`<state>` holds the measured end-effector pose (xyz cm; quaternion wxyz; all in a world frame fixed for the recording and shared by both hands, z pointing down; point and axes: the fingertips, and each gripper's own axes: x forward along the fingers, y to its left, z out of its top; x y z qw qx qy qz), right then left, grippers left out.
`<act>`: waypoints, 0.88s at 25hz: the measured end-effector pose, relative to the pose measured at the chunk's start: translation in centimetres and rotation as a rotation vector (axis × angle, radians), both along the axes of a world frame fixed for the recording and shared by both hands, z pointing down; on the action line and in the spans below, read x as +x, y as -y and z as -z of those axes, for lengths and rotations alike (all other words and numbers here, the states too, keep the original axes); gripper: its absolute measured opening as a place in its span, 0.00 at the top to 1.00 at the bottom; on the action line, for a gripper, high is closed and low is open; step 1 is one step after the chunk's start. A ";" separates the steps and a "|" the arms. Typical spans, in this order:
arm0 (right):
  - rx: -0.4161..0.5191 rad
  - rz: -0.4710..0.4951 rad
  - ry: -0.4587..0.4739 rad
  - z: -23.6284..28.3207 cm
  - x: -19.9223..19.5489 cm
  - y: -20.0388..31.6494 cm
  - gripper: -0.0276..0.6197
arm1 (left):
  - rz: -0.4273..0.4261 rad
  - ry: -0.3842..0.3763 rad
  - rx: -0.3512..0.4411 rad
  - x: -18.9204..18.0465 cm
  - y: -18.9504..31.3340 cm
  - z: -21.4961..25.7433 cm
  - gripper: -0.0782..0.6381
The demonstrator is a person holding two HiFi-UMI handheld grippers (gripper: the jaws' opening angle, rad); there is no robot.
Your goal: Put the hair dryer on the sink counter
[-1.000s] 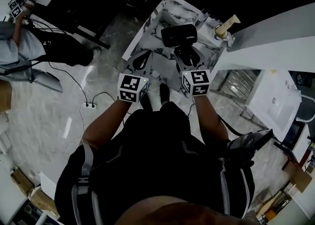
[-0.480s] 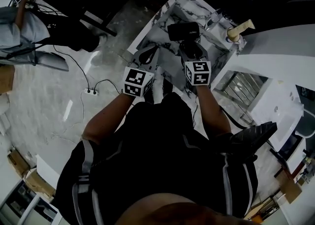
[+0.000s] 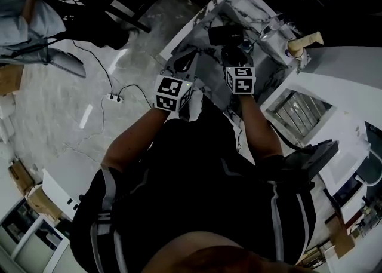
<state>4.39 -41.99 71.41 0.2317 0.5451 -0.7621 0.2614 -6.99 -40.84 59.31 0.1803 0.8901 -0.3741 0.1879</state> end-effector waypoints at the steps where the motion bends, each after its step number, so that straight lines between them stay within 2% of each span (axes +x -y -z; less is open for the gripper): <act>1: -0.010 -0.001 0.001 -0.5 0.0 0.1 0.60 | 0.002 0.002 -0.002 0.0 0.0 -0.1 0.89; 22: -0.206 -0.009 0.000 -9.5 -0.7 0.5 0.61 | 0.055 0.065 -0.051 -0.4 -2.0 -1.6 0.89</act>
